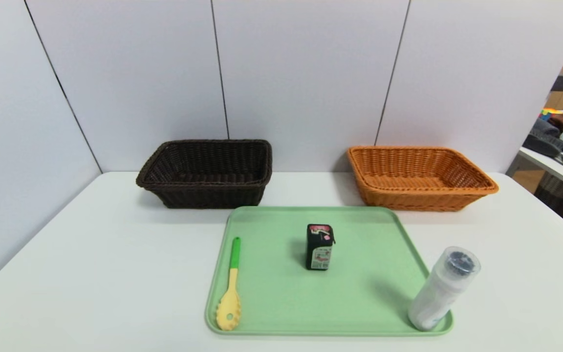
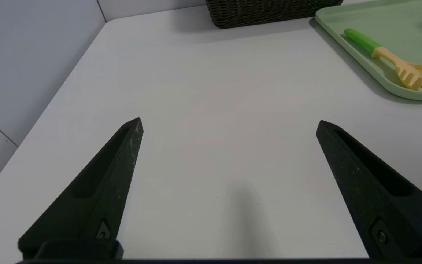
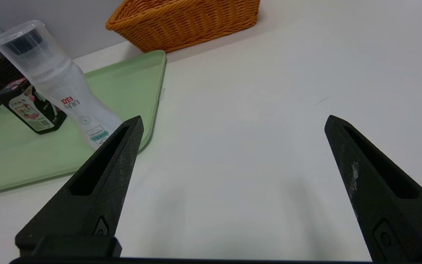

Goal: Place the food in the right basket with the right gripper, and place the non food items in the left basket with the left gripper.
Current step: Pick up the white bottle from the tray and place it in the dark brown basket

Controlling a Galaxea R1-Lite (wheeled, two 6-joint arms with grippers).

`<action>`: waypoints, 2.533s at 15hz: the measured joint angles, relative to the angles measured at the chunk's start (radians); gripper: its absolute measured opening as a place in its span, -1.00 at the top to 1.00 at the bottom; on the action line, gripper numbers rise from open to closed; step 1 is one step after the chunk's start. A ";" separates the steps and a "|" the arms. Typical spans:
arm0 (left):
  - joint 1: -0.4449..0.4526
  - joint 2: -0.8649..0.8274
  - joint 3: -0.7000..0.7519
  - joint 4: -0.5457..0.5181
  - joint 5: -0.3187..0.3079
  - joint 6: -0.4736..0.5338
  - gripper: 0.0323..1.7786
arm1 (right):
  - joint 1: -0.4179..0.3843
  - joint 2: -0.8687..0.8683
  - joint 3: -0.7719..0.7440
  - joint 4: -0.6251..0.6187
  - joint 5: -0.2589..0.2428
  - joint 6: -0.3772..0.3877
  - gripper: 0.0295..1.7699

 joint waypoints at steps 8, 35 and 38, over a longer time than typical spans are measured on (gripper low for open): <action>0.000 0.000 0.000 -0.003 0.009 -0.013 -0.90 | 0.000 0.000 -0.003 -0.004 -0.001 0.000 -0.93; -0.079 1.035 -0.777 0.133 -0.436 -0.054 -0.90 | 0.050 0.734 -0.601 0.304 0.144 -0.058 -0.93; -0.131 1.097 -0.775 0.126 -0.539 0.025 -0.90 | 0.058 0.735 -0.603 0.375 0.164 -0.102 -0.93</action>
